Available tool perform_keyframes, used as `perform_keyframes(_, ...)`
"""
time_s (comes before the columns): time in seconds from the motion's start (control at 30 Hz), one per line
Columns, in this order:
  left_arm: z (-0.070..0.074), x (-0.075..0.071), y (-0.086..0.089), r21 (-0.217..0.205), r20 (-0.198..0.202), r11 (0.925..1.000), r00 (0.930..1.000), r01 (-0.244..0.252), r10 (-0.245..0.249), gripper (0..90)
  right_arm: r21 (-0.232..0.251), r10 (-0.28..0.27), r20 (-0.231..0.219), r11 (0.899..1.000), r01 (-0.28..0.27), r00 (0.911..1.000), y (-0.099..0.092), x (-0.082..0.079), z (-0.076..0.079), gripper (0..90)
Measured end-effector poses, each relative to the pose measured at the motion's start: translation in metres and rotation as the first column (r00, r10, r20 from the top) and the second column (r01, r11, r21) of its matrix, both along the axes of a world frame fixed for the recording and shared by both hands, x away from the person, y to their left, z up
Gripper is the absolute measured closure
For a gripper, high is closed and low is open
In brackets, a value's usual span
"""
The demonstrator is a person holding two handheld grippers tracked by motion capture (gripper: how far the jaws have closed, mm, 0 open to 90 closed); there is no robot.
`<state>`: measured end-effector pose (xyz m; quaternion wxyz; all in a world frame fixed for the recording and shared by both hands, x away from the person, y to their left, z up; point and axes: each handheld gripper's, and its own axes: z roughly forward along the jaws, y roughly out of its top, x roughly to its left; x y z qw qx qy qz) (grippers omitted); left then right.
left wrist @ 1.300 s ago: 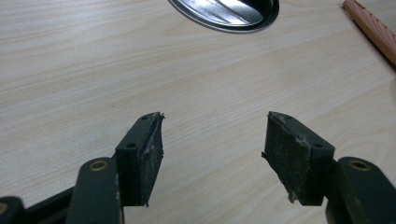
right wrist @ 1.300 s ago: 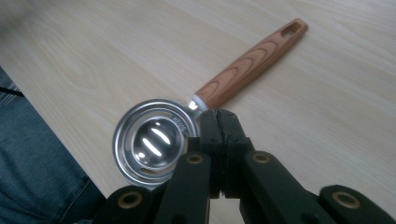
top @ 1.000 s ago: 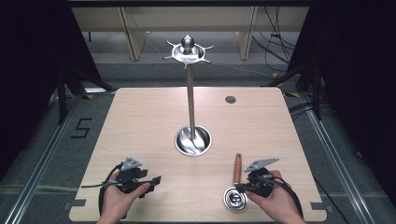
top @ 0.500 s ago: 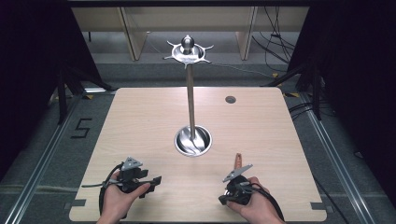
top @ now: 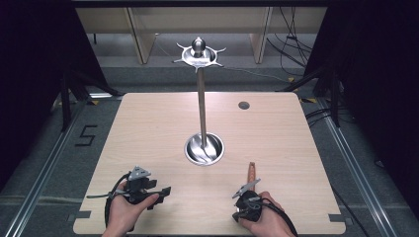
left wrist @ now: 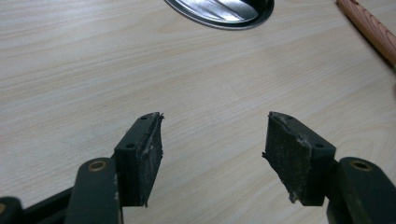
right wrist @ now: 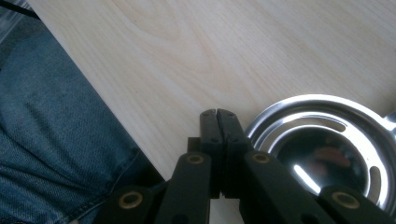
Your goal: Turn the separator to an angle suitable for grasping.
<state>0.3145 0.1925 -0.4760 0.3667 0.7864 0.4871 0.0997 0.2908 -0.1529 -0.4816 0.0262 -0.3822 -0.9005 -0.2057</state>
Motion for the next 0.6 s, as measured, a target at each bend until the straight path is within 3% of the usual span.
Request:
perform_keyframes(0.17, -0.001, 0.0, 0.0, -0.004, -0.01, 1.0, 0.9999, 0.004, -0.004, 35.6, -0.041, -0.018, -0.004, 0.999, 0.018, 0.9998, -0.003, 0.0, 0.001, 90.0)
perform_keyframes(0.2, -0.001, 0.0, 0.0, -0.005, -0.01, 1.0, 0.9999, 0.002, -0.002, 35.6, -0.053, -0.052, -0.023, 0.997, 0.051, 0.9984, -0.004, -0.001, 0.002, 90.0)
perform_keyframes(0.23, -0.001, 0.0, 0.0, -0.004, -0.009, 1.0, 1.0, 0.0, 0.0, 35.6, -0.062, -0.029, 0.001, 0.998, 0.029, 0.9996, -0.006, 0.0, 0.002, 90.0)
perform_keyframes(0.37, -0.001, 0.0, 0.0, -0.007, -0.009, 1.0, 1.0, -0.002, 0.002, 35.6, -0.08, -0.051, -0.007, 0.996, 0.05, 0.9987, -0.013, 0.002, 0.003, 90.0)
perform_keyframes(0.43, -0.001, 0.0, 0.001, 0.001, -0.007, 1.0, 1.0, -0.003, 0.003, 35.6, -0.095, -0.098, -0.018, 0.991, 0.096, 0.995, -0.022, 0.003, 0.004, 90.0)
perform_keyframes(0.6, -0.001, 0.0, 0.0, -0.008, -0.01, 1.0, 0.9999, -0.004, 0.004, 35.6, -0.113, -0.123, 0.002, 0.986, 0.123, 0.9924, -0.04, 0.008, 0.005, 90.0)
